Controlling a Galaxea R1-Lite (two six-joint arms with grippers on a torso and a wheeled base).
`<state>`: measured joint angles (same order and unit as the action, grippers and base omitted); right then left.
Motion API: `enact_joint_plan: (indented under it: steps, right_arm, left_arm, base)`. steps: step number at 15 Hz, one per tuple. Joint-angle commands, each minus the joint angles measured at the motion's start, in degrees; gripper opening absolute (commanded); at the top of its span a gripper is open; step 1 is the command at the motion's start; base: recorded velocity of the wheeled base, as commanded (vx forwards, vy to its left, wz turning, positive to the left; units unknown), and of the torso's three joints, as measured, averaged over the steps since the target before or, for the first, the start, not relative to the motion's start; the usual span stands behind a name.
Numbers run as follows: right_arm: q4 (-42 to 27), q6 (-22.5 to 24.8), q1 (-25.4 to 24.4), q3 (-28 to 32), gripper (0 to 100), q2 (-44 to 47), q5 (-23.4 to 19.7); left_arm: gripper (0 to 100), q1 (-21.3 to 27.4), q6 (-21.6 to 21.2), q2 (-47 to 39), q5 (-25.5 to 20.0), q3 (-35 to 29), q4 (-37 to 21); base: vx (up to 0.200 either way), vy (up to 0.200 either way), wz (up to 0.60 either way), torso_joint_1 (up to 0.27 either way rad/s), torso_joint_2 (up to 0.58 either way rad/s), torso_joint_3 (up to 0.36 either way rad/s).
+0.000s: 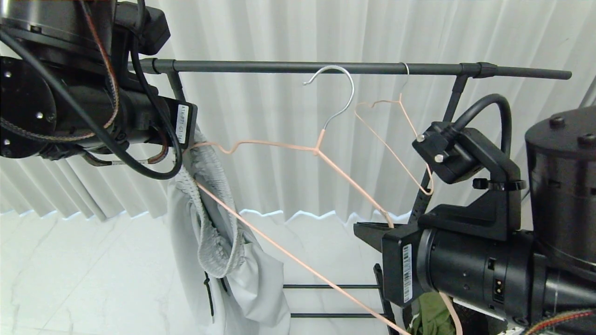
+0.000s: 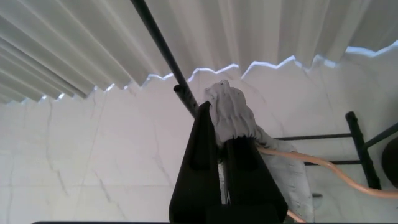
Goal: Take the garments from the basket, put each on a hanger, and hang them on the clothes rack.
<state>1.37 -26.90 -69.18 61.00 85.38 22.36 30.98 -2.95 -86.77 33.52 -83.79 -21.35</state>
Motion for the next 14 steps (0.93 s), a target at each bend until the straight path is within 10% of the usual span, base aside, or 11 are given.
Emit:
enact_joint_plan:
  steps: [1, 10, 14]
  right_arm:
    - [-0.05, -0.34, 0.89, -0.01, 0, 0.13, 0.14]
    - [2.41, -1.31, 2.82, 0.08, 0, 0.93, 3.22]
    - [4.08, -1.31, 0.98, 0.35, 0, 0.75, 2.43]
  left_arm:
    - [0, 0.14, 0.58, 0.20, 0.05, 0.03, -0.45]
    - [0, 1.46, 1.02, 2.84, 0.05, -1.56, -9.06]
    - [0, 5.06, 7.78, 1.34, 0.05, -3.49, -11.53]
  base:
    - [0.000, 0.000, 0.00, 0.000, 0.00, 0.000]
    - [0.000, 0.000, 0.00, 0.000, 0.00, 0.000]
    - [0.000, 0.000, 0.00, 0.000, 0.00, 0.000]
